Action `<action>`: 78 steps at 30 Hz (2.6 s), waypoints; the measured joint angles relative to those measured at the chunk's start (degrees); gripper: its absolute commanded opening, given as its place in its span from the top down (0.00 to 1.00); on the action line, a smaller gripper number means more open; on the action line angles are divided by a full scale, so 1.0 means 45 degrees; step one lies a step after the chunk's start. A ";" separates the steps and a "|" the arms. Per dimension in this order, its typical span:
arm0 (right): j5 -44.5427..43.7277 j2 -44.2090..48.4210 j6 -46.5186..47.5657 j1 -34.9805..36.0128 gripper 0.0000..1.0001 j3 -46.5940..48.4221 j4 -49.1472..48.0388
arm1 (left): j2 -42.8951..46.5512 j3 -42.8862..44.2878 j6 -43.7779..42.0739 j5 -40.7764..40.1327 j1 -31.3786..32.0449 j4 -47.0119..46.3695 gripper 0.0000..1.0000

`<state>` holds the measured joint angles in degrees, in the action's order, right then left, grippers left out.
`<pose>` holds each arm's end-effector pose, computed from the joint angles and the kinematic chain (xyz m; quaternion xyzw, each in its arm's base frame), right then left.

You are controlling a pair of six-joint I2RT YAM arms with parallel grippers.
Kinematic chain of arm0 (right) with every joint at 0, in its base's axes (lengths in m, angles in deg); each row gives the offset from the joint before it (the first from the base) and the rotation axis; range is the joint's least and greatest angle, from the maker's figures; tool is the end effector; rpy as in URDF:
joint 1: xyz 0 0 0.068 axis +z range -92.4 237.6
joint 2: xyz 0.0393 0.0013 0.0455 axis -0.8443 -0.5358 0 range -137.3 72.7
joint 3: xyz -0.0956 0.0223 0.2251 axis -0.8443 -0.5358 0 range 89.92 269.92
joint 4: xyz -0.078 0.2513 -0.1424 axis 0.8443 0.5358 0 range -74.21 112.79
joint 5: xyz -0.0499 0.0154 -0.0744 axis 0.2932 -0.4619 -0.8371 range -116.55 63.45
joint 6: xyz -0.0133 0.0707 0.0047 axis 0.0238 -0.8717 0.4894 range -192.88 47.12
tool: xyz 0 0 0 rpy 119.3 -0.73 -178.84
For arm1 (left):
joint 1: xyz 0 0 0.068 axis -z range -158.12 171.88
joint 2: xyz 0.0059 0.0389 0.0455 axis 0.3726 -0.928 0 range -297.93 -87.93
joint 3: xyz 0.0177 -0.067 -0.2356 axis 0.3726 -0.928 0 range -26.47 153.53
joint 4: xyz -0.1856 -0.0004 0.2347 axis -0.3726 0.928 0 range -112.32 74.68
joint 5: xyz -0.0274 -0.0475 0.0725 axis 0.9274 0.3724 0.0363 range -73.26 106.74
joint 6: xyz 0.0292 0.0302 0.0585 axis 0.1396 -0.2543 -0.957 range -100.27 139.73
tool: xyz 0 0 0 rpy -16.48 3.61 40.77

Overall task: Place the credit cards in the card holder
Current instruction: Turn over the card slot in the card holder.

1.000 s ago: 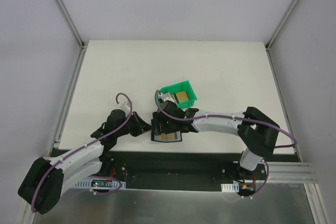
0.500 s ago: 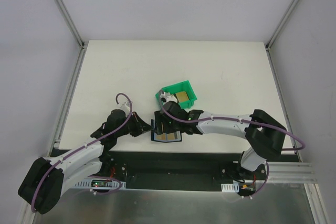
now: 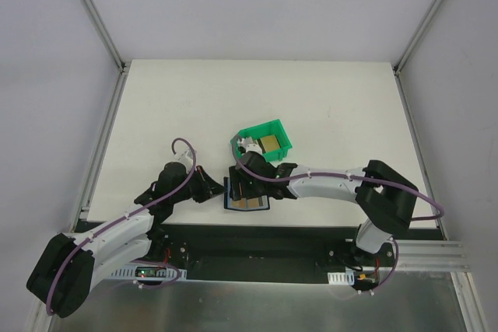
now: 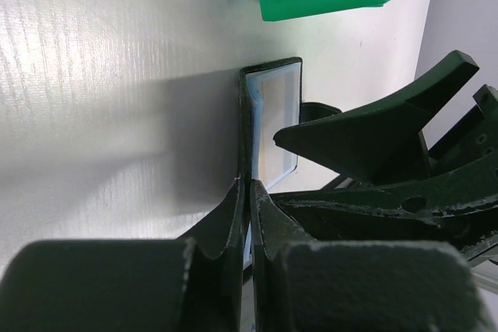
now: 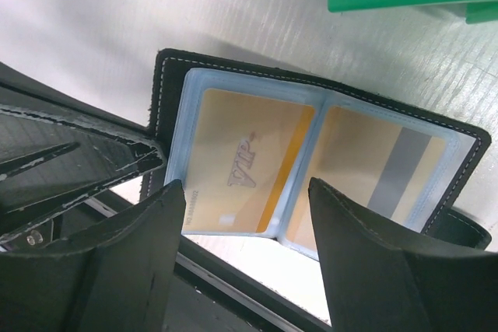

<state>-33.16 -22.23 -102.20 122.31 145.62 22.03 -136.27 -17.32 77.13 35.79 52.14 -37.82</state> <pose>0.1738 0.3519 0.1197 -0.2600 0.8868 0.2404 0.2969 0.1987 -0.1385 0.1038 -0.1057 0.8238 -0.4735 0.2931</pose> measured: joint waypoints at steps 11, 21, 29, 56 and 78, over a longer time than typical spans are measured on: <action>0.0097 -0.0112 0.0005 0.0000 0.32 0.0078 0.0019 | 0.0015 0.0000 -0.0010 0.0000 0.0000 0.0083 1.00; 0.0223 -0.0112 0.0005 0.0010 0.32 0.0272 0.0010 | 0.0092 0.0000 -0.0010 0.0000 0.0000 0.0083 1.00; 0.0228 -0.0330 0.0000 0.0015 0.33 0.0423 0.0121 | 0.0092 0.0000 -0.0053 0.0005 0.0000 0.0087 1.00; -0.1185 -0.0627 0.0597 0.0588 0.36 0.1807 0.2064 | 0.0092 0.0083 -0.0330 0.0000 0.0000 0.0291 1.00; -0.0991 -0.0092 0.0291 0.0423 0.37 0.0772 0.1156 | 0.0092 0.0083 -0.0335 0.0000 0.0000 0.0316 1.00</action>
<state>-37.62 -22.65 -100.89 124.21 149.09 27.23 -135.85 -16.95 75.63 35.79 52.14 -36.40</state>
